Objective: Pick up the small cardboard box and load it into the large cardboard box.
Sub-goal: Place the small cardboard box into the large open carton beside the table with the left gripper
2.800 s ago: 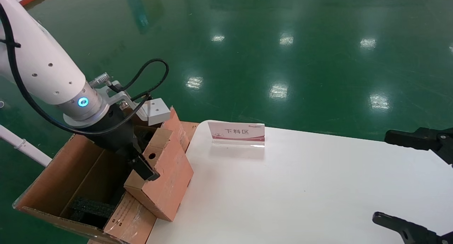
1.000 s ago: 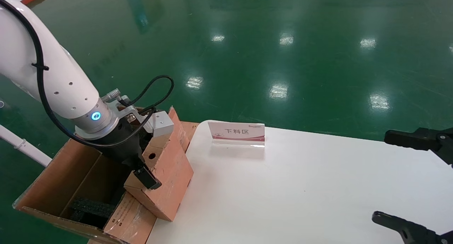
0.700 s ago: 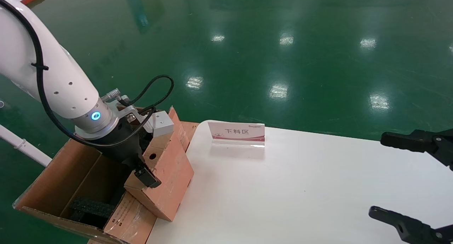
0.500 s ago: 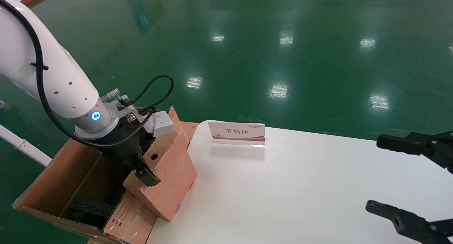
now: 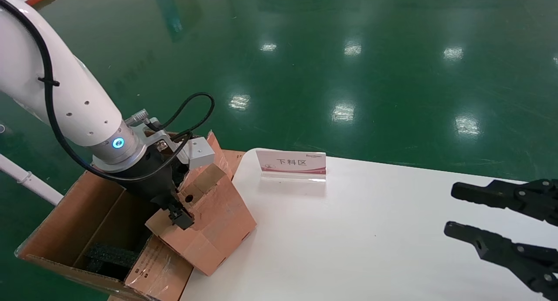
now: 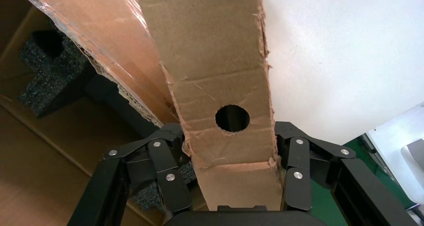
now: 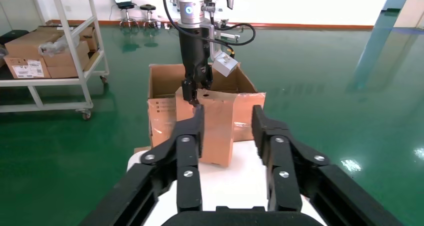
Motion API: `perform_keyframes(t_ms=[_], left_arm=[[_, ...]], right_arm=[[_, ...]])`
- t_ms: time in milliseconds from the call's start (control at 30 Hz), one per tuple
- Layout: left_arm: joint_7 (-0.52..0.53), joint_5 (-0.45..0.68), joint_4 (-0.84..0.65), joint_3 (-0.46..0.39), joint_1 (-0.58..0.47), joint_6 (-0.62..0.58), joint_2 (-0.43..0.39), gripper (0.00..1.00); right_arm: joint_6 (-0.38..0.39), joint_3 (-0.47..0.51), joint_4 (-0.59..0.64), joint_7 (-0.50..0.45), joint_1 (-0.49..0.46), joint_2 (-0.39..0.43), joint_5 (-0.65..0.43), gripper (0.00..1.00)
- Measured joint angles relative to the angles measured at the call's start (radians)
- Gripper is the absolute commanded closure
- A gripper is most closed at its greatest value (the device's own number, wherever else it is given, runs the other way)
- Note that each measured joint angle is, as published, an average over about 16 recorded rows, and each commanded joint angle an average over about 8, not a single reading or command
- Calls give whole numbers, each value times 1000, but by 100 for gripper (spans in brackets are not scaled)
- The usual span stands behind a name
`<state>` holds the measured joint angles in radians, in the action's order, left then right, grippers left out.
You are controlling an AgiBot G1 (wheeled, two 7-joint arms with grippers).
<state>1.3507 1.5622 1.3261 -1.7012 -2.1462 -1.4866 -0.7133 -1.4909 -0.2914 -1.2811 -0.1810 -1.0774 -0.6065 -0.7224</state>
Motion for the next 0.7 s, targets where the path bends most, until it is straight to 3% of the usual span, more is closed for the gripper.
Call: perform_keyframes(t_ms=[133,200,400,467,700], left_arm=[[-11,-26,-4,12,-7,2,9,100],[-20,-48,-7,23,-15,1,19,100],[-68,-149,-41,78,-62,-11,62,100],[-90,-188,-61,102,-86,-17,80,100],[-173,-272,-174,181,-201,-43,137,100]], right_arm=[[0,0,0,0,0,0,0,99],[0,0,0,0,0,0,0,87],[0,0,1,0,0,0,0,17],[0,-1,1,0,0,0,0,4],[0,-1,1,1,-1,0,0,0]])
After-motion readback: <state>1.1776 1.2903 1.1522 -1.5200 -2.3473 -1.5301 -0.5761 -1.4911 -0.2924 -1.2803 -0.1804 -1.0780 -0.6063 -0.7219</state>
